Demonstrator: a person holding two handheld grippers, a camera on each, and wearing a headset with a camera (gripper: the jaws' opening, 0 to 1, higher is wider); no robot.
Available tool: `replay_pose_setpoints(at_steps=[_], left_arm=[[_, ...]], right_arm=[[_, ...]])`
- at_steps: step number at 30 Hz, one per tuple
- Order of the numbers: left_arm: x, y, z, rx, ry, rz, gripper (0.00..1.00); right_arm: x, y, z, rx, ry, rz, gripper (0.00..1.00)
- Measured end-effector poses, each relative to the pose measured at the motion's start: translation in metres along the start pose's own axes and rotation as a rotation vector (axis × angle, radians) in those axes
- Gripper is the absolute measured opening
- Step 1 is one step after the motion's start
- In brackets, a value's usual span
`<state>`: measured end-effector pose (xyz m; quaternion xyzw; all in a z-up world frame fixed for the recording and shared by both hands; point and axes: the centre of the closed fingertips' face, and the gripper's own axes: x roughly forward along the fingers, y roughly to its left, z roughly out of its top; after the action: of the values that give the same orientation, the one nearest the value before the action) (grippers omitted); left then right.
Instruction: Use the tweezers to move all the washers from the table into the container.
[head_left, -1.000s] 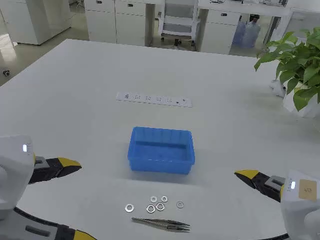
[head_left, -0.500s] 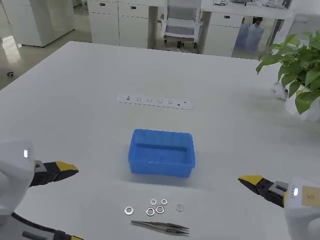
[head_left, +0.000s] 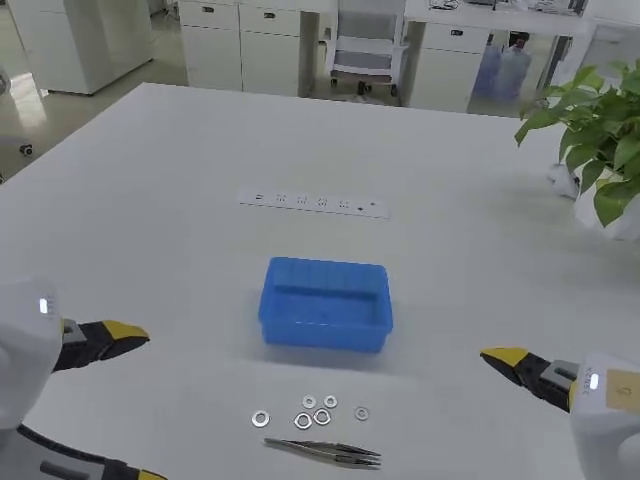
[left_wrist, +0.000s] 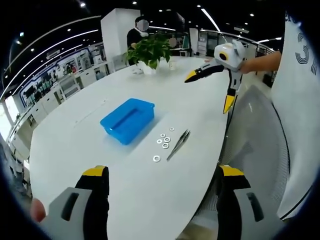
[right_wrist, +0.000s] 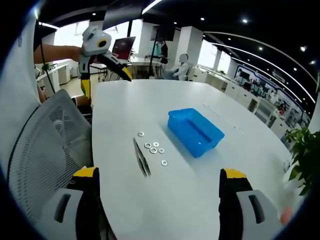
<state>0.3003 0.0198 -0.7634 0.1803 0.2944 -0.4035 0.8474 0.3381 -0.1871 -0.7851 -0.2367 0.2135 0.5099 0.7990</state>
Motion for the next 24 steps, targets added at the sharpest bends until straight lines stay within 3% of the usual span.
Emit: replay_pose_setpoints(at_steps=[6, 11, 14, 15, 17, 24], left_arm=[[0.003, -0.001, 0.001, 0.015, 0.004, 0.007, 0.94], [0.007, -0.007, 0.010, -0.009, -0.038, -0.022, 0.92], [0.008, 0.001, 0.012, 0.000, -0.045, 0.022, 0.89], [0.008, 0.006, 0.019, 0.048, -0.073, 0.054, 0.85], [0.008, 0.001, 0.023, 0.040, -0.090, 0.028, 0.86], [0.016, 0.000, 0.017, 0.058, -0.052, -0.006, 0.89]], right_arm=[[0.002, 0.000, -0.001, -0.002, 0.004, 0.006, 1.00], [0.004, 0.000, -0.001, -0.006, 0.001, 0.009, 0.99], [0.006, -0.001, -0.002, -0.003, 0.005, 0.011, 0.99], [0.007, 0.000, -0.002, 0.001, 0.003, 0.013, 0.99], [0.009, 0.000, -0.004, 0.000, 0.009, 0.018, 0.99], [0.012, 0.001, -0.005, -0.001, 0.018, 0.027, 0.99]])
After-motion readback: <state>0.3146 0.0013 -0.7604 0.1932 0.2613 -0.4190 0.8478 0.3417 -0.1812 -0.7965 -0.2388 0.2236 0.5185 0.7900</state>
